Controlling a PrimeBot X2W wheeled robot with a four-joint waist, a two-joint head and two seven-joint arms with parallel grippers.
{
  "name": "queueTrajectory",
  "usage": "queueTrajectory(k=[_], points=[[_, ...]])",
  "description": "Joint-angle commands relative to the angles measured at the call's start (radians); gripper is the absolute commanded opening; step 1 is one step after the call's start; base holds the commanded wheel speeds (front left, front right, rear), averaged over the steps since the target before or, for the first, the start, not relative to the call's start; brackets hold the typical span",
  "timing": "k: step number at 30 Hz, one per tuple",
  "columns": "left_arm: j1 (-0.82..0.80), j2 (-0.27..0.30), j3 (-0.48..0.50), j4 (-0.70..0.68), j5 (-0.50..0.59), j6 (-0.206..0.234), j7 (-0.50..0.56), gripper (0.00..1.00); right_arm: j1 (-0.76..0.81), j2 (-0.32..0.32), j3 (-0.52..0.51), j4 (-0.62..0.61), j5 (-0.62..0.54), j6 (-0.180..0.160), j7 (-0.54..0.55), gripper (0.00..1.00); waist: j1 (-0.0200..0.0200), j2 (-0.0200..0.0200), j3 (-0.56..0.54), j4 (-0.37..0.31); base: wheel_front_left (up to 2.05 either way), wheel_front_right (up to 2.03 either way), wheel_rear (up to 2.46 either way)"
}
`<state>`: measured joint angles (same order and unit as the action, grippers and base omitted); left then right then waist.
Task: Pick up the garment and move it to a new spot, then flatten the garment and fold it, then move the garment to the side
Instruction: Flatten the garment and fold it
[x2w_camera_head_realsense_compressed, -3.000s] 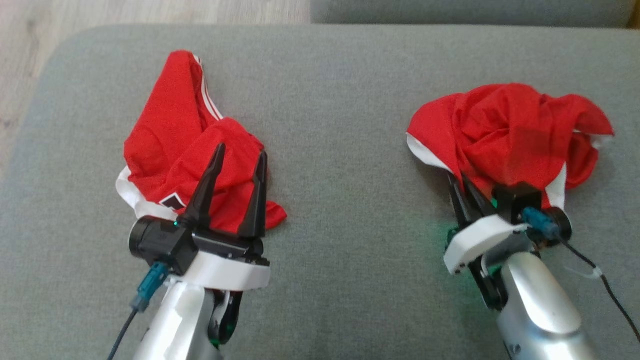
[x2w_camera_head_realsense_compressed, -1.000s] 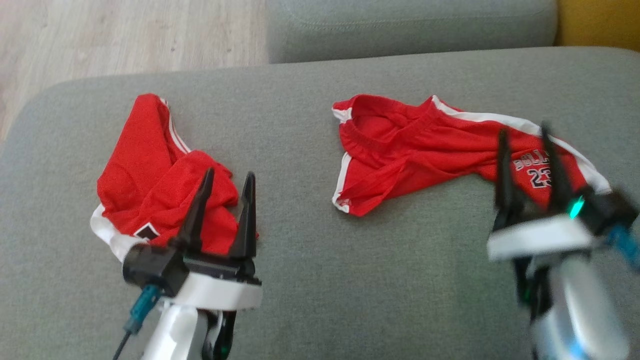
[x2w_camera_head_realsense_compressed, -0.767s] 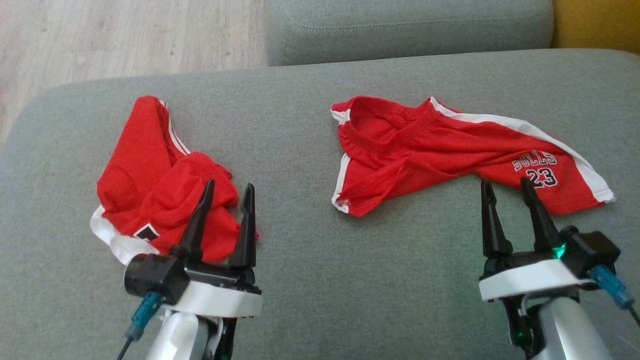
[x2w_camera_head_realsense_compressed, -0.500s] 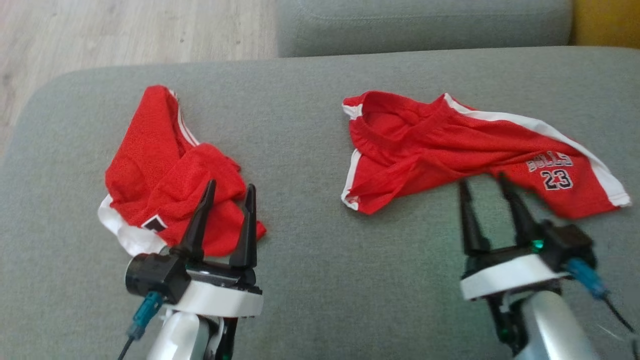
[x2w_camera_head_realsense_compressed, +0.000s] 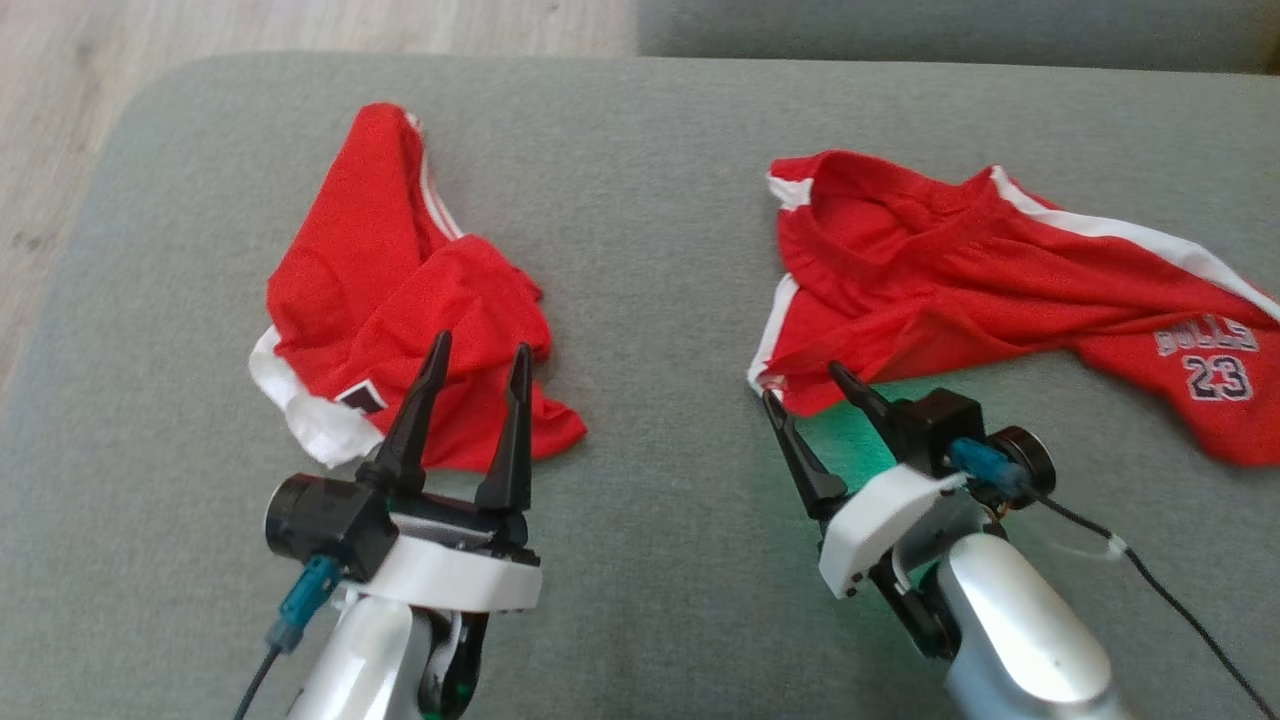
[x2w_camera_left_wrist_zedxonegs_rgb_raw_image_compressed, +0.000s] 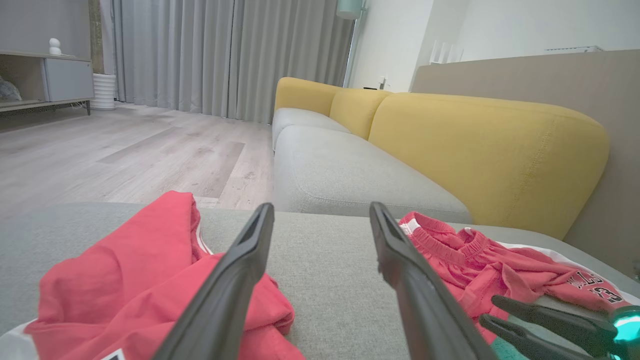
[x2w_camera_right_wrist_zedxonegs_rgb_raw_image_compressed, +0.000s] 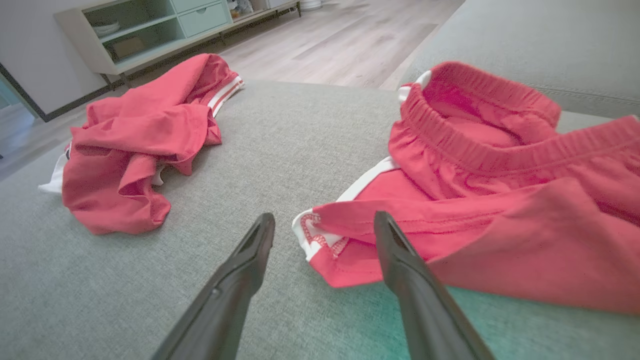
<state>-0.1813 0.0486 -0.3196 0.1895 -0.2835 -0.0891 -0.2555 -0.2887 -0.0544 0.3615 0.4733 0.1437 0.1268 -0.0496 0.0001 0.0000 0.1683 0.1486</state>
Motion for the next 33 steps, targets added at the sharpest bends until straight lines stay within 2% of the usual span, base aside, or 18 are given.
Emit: queueTrajectory(k=[1,14,15,16,20,25,30,33], points=[[-0.046,0.002,0.025,-0.03,-0.011,0.0,-0.006,1.0,-0.046,0.004,0.03,-0.004,0.004,0.004,0.009,1.0,-0.0001,0.0,0.015,0.02,0.0,0.0,0.0],[-0.065,0.002,0.018,-0.033,-0.025,0.006,-0.006,1.0,-0.147,0.004,0.052,0.178,0.019,0.004,0.041,1.0,-0.0001,0.0,0.046,0.059,0.0,0.0,0.0],[-0.065,0.002,0.017,-0.033,-0.025,0.007,-0.006,1.0,-0.151,0.004,0.055,0.189,0.026,0.004,0.041,0.53,-0.0001,0.0,0.046,0.059,0.0,0.0,0.0],[-0.066,0.002,0.018,-0.032,-0.024,0.008,-0.006,1.0,-0.155,0.004,0.061,0.198,0.031,0.004,0.039,0.0,-0.0001,0.0,0.045,0.058,0.0,0.0,0.0],[-0.064,0.002,0.027,-0.031,-0.019,0.011,-0.006,1.0,-0.161,0.004,0.049,0.21,0.058,0.004,0.003,0.0,-0.0001,0.0,0.037,0.039,0.0,0.0,0.0],[-0.05,0.002,0.05,-0.027,-0.004,0.009,-0.006,1.0,-0.123,0.004,-0.023,0.205,0.08,0.004,-0.035,0.0,-0.0001,0.0,0.0,-0.02,0.0,0.0,0.0],[-0.025,0.002,0.075,-0.031,0.008,0.005,-0.006,1.0,-0.04,0.004,-0.163,0.161,0.038,0.004,-0.035,0.0,-0.0001,0.0,-0.044,-0.106,0.0,0.0,0.0],[-0.013,0.002,0.083,-0.037,0.012,0.005,-0.006,1.0,0.026,0.004,-0.252,0.087,-0.004,0.004,-0.003,0.0,-0.0001,0.0,-0.057,-0.155,0.0,0.0,0.0]])
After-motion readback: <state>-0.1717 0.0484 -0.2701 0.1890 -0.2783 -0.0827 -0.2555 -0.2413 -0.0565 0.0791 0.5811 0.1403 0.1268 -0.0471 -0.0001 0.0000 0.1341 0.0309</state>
